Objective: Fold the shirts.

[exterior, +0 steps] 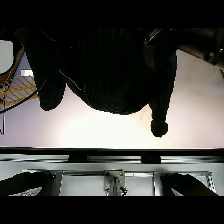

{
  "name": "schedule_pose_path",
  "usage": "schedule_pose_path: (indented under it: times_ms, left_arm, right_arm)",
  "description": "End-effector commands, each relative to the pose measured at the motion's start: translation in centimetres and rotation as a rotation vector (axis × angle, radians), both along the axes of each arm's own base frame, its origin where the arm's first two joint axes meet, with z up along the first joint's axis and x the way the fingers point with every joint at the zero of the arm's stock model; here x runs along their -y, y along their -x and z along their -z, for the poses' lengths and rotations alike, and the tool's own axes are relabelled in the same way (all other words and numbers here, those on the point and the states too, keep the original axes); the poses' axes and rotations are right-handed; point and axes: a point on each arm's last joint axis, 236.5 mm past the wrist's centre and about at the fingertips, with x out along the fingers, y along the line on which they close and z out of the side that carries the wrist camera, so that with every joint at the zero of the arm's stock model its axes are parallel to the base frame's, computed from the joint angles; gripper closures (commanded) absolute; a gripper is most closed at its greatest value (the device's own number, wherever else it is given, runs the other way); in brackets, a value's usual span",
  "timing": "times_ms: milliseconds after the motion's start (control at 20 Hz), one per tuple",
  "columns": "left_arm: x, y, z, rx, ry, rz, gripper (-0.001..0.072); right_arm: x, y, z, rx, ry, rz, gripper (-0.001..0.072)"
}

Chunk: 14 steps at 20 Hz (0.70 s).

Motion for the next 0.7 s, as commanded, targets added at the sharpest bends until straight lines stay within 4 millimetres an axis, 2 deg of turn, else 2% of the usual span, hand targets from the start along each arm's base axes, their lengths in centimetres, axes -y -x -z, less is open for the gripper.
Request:
schedule_pose_path:
  times_ms: [0,100,150,250,400,550,650]
  left_arm:
    - [0.0,-0.3,1.4,-0.046,-0.032,-0.008,0.065]
    - [-0.1,-0.3,1.7,-0.059,-0.043,-0.01,0.065]
    - [-0.1,-0.3,1.7,-0.057,-0.042,-0.01,0.065]
    - [-0.2,-0.2,1.6,-0.049,-0.051,-0.012,0.0651]
    - [-0.2,-0.1,1.4,-0.044,-0.055,-0.01,0.0652]
    - [0.5,0.6,1.3,-0.078,-0.001,0.039,0.0652]
    - [0.6,0.7,1.4,-0.087,-0.001,0.044,0.0652]
  right_arm:
    - [-1.5,1.4,-2.6,0.025,-0.128,-0.076,0.0084]
    - [-0.6,0.5,-3.3,0.083,-0.11,-0.028,0.0084]
    - [0.5,-0.3,-2.9,0.103,-0.061,0.024,0.0084]
    - [2.3,-1.3,-1.0,0.037,-0.009,0.095,0.0084]
    - [2.6,-0.6,3.0,-0.144,0.032,0.035,0.0084]
    - [4.0,-1.7,4.5,-0.132,0.137,0.034,0.0084]
    - [4.5,-2.7,5.0,-0.144,0.14,0.034,0.0051]
